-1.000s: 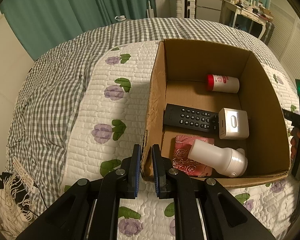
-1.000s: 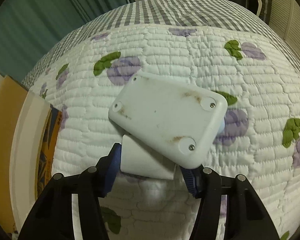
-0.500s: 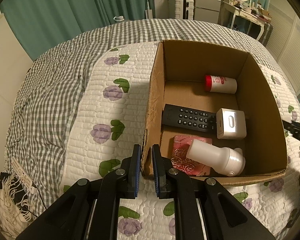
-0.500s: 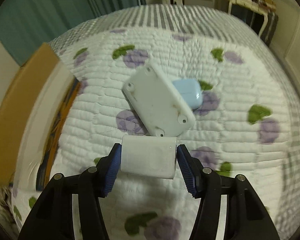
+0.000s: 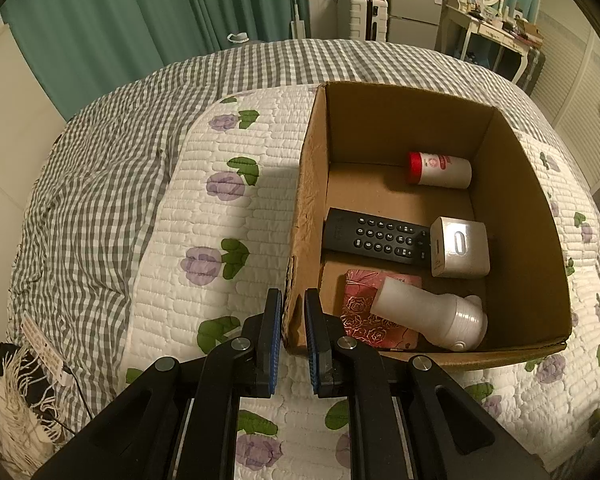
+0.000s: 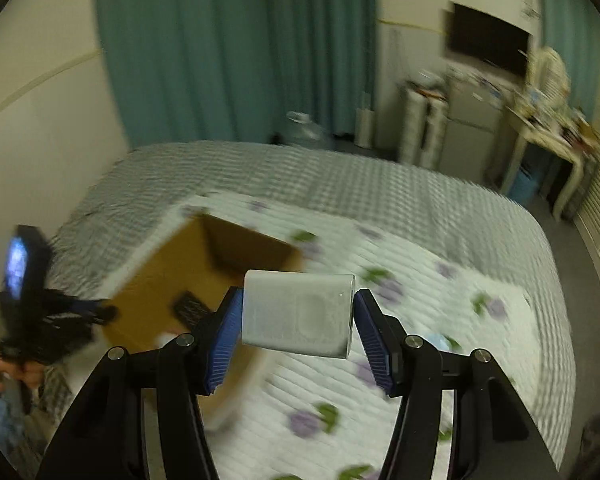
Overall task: Organize rigid objects
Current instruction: 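Carry the white plug adapter into the box and release it, then move the right tool back and grasp the white rectangular device case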
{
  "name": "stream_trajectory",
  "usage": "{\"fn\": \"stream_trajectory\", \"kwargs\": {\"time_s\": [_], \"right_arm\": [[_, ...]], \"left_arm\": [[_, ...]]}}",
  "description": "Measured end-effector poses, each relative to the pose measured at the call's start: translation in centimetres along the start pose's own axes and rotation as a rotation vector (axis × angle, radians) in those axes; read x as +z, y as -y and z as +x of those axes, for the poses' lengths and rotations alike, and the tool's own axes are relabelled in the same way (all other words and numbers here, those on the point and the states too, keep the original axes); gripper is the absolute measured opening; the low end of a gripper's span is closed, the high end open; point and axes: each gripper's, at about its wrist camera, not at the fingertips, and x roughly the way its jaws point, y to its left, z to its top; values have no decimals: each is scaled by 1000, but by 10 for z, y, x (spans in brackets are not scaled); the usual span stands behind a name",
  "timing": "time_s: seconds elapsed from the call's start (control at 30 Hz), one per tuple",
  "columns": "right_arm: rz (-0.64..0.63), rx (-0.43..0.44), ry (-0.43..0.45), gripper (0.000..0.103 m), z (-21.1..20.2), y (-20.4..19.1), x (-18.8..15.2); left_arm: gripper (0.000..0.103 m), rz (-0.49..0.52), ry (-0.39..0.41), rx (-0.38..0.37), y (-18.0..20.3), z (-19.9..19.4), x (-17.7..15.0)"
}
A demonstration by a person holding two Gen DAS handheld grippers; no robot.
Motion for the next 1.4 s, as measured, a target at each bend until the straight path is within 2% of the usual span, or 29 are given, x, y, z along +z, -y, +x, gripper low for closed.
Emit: {"fn": "stream_trajectory", "kwargs": {"time_s": [0.17, 0.3, 0.47, 0.6, 0.67, 0.7, 0.83, 1.03, 1.23, 1.4], "right_arm": [[-107, 54, -25, 56, 31, -54, 9], [-148, 91, -97, 56, 67, -81, -2], [-179, 90, -178, 56, 100, -98, -26], [-188, 93, -192, 57, 110, -100, -38], [-202, 81, -170, 74, 106, -101, -39], [-203, 69, -145, 87, 102, -100, -37], [-162, 57, -67, 88, 75, -83, -23], [-87, -75, 9, 89, 43, -24, -10], [59, -191, 19, 89, 29, 57, -20], [122, -310, -18, 89, 36, 117, -44]], "left_arm": [[11, -3, 1, -3, -1, -1, -2], [11, -3, 1, -4, -1, -1, -2], [11, -2, 1, -5, -1, -1, -2], [11, -1, 1, -5, -1, -1, -2], [11, -2, -1, -6, -1, -1, -2], [11, -3, -1, -9, -2, -1, -2], [11, -1, 0, -6, -1, -1, -1], [11, -5, 1, -7, -2, -2, -1], [11, -2, 2, -5, -2, -3, -1], [11, 0, 1, 0, 0, -4, -1]]}}
